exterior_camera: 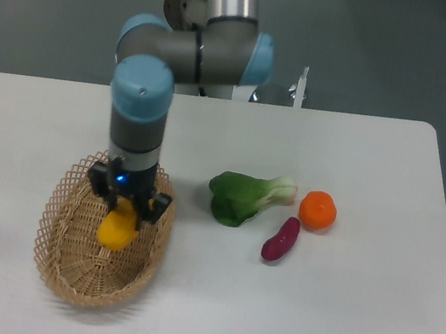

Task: Place the mango in the basket
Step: 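Carry the held mango over the wicker basket and lower it inside, then open the gripper to release the mango and raise it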

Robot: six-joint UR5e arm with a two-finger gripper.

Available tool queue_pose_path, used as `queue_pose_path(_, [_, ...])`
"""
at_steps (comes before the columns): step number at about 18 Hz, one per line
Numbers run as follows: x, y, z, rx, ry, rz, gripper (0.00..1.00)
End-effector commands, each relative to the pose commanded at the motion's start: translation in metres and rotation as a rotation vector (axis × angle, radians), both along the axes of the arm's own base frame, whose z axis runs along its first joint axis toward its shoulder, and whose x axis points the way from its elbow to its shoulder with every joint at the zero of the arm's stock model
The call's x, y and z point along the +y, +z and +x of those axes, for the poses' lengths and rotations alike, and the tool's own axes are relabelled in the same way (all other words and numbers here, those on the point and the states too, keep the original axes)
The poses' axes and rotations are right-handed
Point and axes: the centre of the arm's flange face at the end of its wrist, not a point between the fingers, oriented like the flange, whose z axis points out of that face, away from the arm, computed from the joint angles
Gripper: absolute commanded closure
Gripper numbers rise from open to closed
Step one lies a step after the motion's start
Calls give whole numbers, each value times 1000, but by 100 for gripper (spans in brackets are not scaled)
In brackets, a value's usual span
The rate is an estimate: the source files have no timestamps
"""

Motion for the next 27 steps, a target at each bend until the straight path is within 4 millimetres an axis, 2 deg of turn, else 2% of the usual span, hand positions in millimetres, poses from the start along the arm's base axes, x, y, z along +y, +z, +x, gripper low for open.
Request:
queue_pose_path(6, [7, -20, 25, -16, -46, -31, 51])
queue_pose_path(14, [11, -36, 35, -30, -45, -54, 46])
queue_pose_path(15, [12, -35, 36, -29, -48, -53, 43])
queue_pose_path(17, [13, -34, 35, -21, -56, -48, 29])
queue_pose_path(19, [16, -30, 33, -3, -58, -32, 5])
queue_pose_path(20, [17, -28, 32, 0, -58, -25, 0])
queue_pose_path(24, [16, -23, 31, 8, -57, -17, 0])
queue_pose_path(27, [14, -16, 20, 90, -42, -44, 0])
